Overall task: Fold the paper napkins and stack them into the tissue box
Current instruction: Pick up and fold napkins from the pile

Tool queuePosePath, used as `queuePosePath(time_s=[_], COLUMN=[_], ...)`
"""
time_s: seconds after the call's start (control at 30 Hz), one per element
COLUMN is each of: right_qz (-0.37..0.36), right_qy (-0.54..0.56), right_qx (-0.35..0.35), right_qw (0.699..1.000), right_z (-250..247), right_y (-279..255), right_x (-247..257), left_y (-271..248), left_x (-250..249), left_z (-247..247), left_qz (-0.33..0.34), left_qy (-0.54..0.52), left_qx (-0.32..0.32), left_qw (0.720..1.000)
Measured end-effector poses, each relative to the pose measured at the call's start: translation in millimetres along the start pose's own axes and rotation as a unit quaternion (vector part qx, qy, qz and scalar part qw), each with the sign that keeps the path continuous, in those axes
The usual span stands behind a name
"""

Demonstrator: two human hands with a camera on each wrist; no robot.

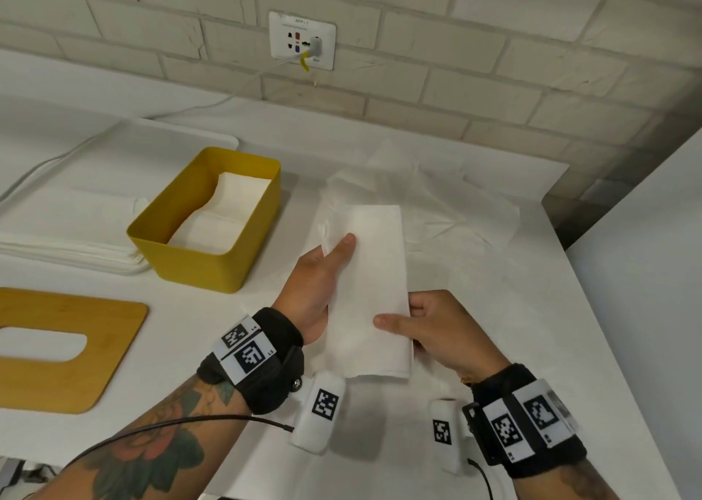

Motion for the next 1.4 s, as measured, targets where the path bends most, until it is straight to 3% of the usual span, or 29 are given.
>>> queuePosePath(time_s=[0.1,0.17,0.3,0.43,0.53,0.7,0.9,1.03,1.13,1.23,1.3,1.4], right_qz=[-0.001,-0.043,-0.082,-0.155,-0.196,-0.12,-0.156,-0.105,-0.095,-0.116,-0.138,-0.164], right_qy=[-0.089,-0.001,0.089,0.132,0.149,0.074,0.161,0.161,0.225,0.307,0.32,0.287], right_qx=[-0.065,-0.097,-0.038,-0.11,-0.152,-0.165,-0.182,-0.173,-0.149,-0.106,-0.096,-0.097], right_qw=[0.994,0.994,0.992,0.973,0.957,0.976,0.957,0.966,0.958,0.939,0.932,0.939], right_z=[-22.6,-29.7,-13.3,-11.2,-9.7,13.4,-1.9,11.7,16.9,16.8,16.2,18.9], right_y=[-4.7,-3.4,6.1,7.2,4.9,11.0,5.9,12.6,20.6,32.9,48.7,79.9], right_x=[10.4,24.1,44.5,66.4,70.3,40.4,51.5,39.7,51.1,88.4,116.9,159.8], left_y=[-1.1,-2.2,-4.9,-7.0,-12.3,-8.8,-11.8,-5.9,-8.6,-20.0,-27.5,-36.6], left_x=[-5.0,-9.8,-24.8,-45.3,-38.5,4.5,-4.3,9.1,-1.6,-41.5,-78.2,-133.5], left_z=[0.5,3.5,15.4,13.7,9.8,11.7,16.2,12.2,-3.3,-23.4,-41.9,-78.2], left_qz=[0.013,0.021,0.071,0.194,0.238,0.148,0.202,0.137,0.132,0.18,0.222,0.231], left_qy=[0.009,0.017,0.058,0.141,0.193,0.295,0.249,0.3,0.327,0.367,0.423,0.505], left_qx=[-0.002,0.012,0.024,-0.013,-0.031,0.002,-0.01,0.038,0.054,0.04,0.009,-0.053], left_qw=[1.0,1.0,0.996,0.971,0.951,0.944,0.947,0.943,0.934,0.912,0.878,0.83])
Point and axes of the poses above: each hand's wrist, its own y-axis towards the middle knuckle, its own z-axis out of the palm, x = y × z, the point moved 4 cm from there along y, towards the middle knuckle, and after that the axes turned 4 degrees about x, right-handed, at the moved point
